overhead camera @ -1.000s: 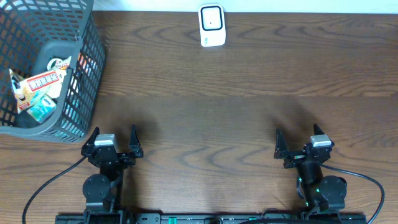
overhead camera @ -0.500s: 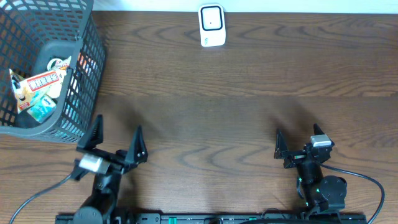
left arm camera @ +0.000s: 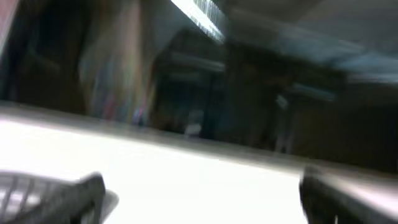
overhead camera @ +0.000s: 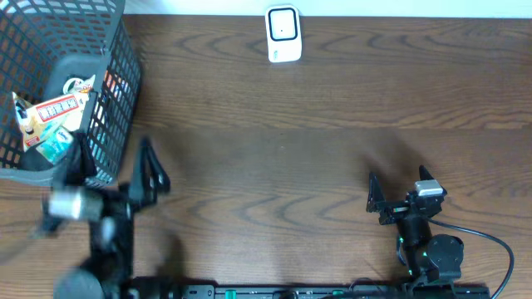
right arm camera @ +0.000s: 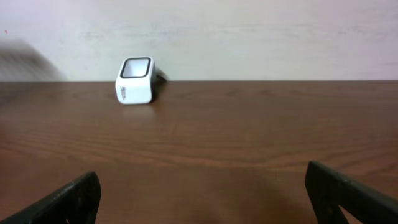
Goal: Scan the item barcode
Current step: 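Reach the left gripper into the basket and grasp the snack bag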
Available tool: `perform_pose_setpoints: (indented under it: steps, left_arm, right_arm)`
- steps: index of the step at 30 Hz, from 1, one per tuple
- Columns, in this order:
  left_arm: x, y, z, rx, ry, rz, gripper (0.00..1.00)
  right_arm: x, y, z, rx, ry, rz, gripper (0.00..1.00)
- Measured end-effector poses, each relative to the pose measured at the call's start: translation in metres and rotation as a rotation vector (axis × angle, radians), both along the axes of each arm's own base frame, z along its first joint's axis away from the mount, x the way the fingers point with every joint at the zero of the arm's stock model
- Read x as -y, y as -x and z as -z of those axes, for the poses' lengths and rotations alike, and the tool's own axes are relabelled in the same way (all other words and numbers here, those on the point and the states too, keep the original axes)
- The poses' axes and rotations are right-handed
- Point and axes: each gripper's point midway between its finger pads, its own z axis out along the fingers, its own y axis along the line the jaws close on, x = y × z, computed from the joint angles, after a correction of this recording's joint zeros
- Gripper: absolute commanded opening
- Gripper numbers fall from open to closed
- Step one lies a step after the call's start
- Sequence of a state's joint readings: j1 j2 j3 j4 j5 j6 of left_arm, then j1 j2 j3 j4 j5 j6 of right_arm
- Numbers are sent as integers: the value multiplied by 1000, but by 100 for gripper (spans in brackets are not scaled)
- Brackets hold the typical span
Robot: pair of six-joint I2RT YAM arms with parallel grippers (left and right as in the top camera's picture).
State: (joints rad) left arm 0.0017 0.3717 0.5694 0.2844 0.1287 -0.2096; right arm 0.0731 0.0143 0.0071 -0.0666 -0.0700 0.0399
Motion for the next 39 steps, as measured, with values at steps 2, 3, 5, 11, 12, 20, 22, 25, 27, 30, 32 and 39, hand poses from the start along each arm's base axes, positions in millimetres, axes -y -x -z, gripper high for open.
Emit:
perform_pose_setpoints:
  steps: [2,3,5,11,12,20,22,25,27,30,32,39]
  left_arm:
    - [5,-26,1,-199,-42,19,97]
    - [10,-38,3,-299,-71,45,98]
    - [25,-57,5,-457,-117,134,98]
    - [51,-118,-1,-605,-169,301,98]
    - [51,-127,-3,-618,-167,307,98]
    - [-20,-180,-62,-726,-134,38,98]
    - [-50,-188,-79,-716,-140,-82,98]
    - [-101,-201,-87,-714,-134,-284,98]
    - [-135,-210,-76,-746,-124,-407,98]
    - [-180,-221,-34,-871,-107,-546,98]
    - [-201,-225,4,-991,-98,-593,98]
    - [-243,-235,92,-1239,-130,-641,98]
  right_arm:
    - [0,0,0,0,0,0,99]
    - [0,0,0,0,0,0,99]
    - [0,0,0,0,0,0,99]
    - [0,0,0,-1,0,0,99]
    - [0,0,0,-1,0,0,99]
    - [0,0,0,-1,0,0,99]
    - [0,0,0,-1,0,0,99]
    - [0,0,0,-1,0,0,99]
    - [0,0,0,0,0,0,99]
    - [0,0,0,-1,0,0,99]
    - [0,0,0,0,0,0,99]
    - [0,0,0,0,0,0,99]
